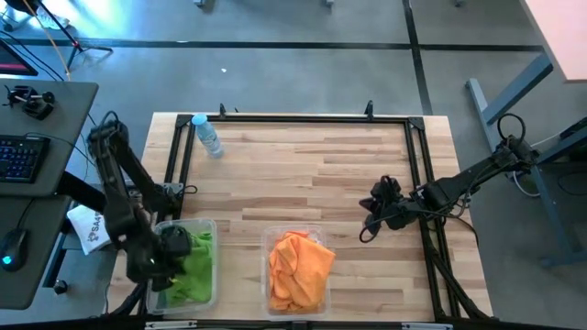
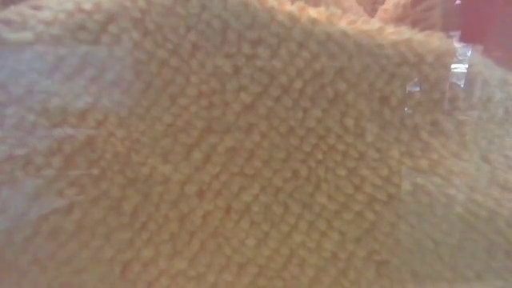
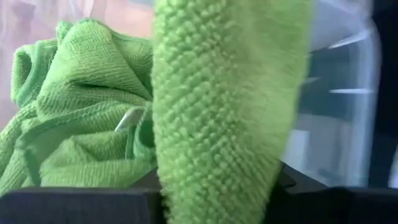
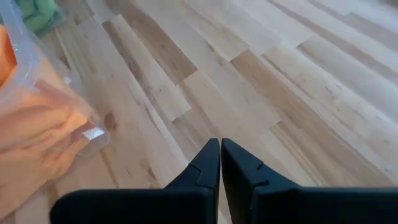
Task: Sort microfiber towel by color & place in baskets
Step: Put the green towel into the left transparent bin
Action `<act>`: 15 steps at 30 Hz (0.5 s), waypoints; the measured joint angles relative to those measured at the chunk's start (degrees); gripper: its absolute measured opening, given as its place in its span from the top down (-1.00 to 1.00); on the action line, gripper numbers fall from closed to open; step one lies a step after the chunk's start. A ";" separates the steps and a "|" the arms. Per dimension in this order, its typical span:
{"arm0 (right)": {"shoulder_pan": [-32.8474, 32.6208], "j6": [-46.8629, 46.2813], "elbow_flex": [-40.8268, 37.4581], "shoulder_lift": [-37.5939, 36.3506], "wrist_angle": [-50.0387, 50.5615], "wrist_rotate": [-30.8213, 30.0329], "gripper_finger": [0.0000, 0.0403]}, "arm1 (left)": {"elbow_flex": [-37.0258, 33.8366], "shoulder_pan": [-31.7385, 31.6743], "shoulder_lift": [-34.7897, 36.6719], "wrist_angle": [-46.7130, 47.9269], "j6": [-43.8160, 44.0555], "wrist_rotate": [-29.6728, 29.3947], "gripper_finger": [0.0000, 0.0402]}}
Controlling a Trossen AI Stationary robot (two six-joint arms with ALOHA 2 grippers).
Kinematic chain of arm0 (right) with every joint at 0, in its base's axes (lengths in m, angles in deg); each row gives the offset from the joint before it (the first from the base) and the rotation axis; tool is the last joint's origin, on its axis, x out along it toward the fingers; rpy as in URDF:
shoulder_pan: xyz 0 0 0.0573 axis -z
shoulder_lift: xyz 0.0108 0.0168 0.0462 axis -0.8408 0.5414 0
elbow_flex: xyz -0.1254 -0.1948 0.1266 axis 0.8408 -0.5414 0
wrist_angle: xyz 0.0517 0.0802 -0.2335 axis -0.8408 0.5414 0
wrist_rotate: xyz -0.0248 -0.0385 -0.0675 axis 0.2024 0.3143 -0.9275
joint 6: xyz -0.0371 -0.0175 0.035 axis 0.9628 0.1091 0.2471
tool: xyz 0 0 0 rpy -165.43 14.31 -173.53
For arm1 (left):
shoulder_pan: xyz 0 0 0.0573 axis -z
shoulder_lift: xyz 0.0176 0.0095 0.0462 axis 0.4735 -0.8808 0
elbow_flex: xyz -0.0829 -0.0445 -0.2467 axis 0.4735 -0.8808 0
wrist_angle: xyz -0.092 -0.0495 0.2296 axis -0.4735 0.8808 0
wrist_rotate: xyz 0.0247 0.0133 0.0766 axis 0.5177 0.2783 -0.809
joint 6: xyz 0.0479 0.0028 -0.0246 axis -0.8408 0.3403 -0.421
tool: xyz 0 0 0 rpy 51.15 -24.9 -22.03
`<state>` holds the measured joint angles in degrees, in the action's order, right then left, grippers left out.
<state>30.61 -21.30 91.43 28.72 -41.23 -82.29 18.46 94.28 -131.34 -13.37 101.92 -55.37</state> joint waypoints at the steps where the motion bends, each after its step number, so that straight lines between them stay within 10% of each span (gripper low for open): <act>1: 0.00 0.00 0.00 0.00 0.00 -0.51 0.94 | 0.00 0.00 1.36 0.01 0.24 0.00 0.48; 15: 0.02 -1.42 0.00 0.00 0.00 -0.86 0.94 | 0.11 -1.29 7.02 2.53 4.23 7.46 0.48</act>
<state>30.63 -22.73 91.43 28.72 -41.23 -83.15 18.57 93.00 -124.33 -10.84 106.15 -47.91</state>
